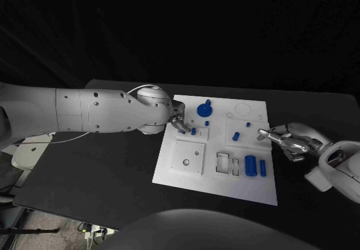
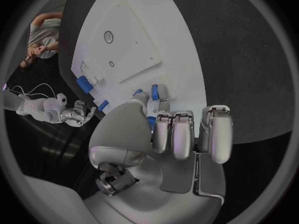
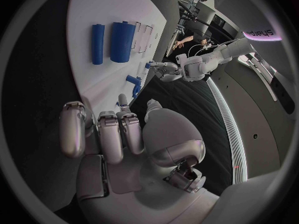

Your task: Assemble the parts on the task board

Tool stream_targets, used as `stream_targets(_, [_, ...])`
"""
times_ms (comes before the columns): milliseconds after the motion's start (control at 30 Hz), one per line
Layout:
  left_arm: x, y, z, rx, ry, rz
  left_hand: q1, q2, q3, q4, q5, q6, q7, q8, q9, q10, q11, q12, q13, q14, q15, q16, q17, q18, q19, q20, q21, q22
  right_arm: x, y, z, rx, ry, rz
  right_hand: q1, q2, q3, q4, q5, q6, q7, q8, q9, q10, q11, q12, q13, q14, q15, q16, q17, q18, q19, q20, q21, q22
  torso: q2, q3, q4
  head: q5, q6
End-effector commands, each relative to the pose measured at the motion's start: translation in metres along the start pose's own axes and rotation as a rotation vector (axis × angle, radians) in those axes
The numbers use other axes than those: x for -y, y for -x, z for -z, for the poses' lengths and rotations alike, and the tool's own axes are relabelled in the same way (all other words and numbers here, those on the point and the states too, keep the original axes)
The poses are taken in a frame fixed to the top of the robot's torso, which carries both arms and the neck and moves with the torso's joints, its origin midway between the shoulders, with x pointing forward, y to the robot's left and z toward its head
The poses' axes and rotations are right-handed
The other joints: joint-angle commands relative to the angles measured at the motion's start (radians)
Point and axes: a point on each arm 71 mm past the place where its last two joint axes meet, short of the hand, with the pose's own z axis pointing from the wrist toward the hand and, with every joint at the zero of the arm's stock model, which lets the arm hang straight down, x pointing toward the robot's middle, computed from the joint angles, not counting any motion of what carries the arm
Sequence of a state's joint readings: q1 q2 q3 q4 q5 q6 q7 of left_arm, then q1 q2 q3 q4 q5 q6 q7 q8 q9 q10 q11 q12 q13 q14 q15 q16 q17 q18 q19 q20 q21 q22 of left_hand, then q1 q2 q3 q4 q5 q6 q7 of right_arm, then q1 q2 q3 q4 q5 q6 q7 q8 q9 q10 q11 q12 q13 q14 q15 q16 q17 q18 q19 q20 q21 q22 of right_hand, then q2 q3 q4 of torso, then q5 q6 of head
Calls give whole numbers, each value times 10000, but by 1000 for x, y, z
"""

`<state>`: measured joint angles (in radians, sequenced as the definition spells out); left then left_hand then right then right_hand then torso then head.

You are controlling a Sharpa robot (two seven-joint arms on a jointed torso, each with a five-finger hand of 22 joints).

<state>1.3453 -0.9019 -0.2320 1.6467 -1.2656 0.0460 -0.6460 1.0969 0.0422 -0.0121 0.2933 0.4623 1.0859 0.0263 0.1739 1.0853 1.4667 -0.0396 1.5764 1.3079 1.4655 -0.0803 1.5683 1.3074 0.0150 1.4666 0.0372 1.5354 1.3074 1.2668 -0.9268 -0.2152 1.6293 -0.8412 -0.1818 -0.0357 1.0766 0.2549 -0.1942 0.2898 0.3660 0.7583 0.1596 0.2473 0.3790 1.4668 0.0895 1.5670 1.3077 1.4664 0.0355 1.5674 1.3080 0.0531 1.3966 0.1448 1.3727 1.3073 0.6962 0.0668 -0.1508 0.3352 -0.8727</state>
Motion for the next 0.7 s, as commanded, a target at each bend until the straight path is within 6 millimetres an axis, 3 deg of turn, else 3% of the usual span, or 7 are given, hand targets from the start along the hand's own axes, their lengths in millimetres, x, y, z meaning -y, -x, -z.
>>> stream_targets(33, [2, -2, 0, -206, -62, 75, -183, 7, -95, 0, -212, -19, 73, 70, 3, 1041, 94, -56, 2629, 1053, 48, 25, 2634, -44, 786, 6, -66, 2493, 0, -1, 0, -116, 79, 21, 51, 16, -21, -25, 61, -38, 13, -15, -10, 1040, -5, 38, 2631, 1044, -30, 34, 2628, 66, -60, -19, -48, 1849, 4, 1, -1, 10, 1])
stream_targets(400, [1, -1, 0, -55, -41, 85, -510, 139, -275, 6, -713, -48, 89, 82, -2, 1041, 108, -56, 2629, 1053, 58, 25, 2634, -43, 785, 15, -72, 2492, 0, -1, 0, -121, 70, 18, 69, 7, -20, -33, 70, -38, 13, -15, -12, 1040, -4, 38, 2631, 1044, -30, 34, 2628, 65, -57, -19, -46, 1850, -3, 1, -8, 24, 1])
stream_targets(700, [0, 0, 0, 163, -53, 135, -977, 375, -469, 15, -750, -90, 109, 106, 14, 1041, 128, -56, 2629, 1053, 71, 25, 2634, -48, 800, 29, -52, 2499, 1, -1, 0, -125, 38, 15, 69, 7, -20, -33, 70, -38, 13, -15, -12, 1040, -4, 38, 2631, 1044, -30, 34, 2628, 65, -57, -19, -46, 1850, 7, -3, -5, 34, 1])
